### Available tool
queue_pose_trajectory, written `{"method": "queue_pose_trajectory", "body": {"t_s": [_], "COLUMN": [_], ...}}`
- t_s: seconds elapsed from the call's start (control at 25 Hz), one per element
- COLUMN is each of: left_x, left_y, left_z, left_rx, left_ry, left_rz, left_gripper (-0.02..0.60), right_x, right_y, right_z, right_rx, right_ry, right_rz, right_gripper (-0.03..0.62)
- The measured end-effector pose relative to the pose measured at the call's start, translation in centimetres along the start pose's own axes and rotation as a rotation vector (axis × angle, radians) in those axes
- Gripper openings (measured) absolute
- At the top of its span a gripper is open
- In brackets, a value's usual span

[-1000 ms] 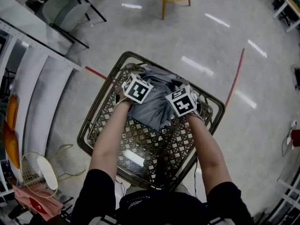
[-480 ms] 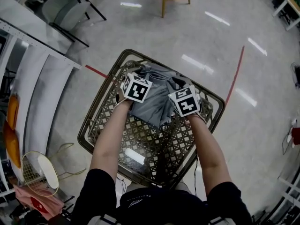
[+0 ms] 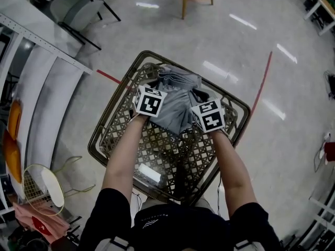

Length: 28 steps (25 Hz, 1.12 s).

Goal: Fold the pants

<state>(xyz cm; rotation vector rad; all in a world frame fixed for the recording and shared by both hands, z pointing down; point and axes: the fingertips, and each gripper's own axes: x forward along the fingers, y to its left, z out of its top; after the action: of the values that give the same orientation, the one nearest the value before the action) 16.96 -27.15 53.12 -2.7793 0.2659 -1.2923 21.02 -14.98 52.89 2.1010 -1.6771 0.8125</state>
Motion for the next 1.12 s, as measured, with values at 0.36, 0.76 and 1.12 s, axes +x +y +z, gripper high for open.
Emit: {"method": "queue_pose_trajectory", "body": {"t_s": [0.36,0.76,1.12], "left_x": [-2.1,-7.5,-12.9], "left_y": [-5.0,-9.1,-10.7], "left_z": [-2.4,-4.4,-8.5], "left_rx": [0.050,0.060,-0.080], "left_ry": [0.003,-0.051,-0.116], "left_rz": [-0.108,-0.113,-0.114], "left_gripper": [0.021,0.017,0.014], "right_x": [-2.6,-6.3,-9.9], "right_y": [3.4,6.6,9.9], "right_z": [-1.3,-2.7,-3.8], "right_rx": [0.010,0.059,0.216], "right_ry": [-0.001,-0.033,-0.125], "right_rz": [0.011,-0.006,-0.058], "right_gripper": [0.052,0.049,0.048]}}
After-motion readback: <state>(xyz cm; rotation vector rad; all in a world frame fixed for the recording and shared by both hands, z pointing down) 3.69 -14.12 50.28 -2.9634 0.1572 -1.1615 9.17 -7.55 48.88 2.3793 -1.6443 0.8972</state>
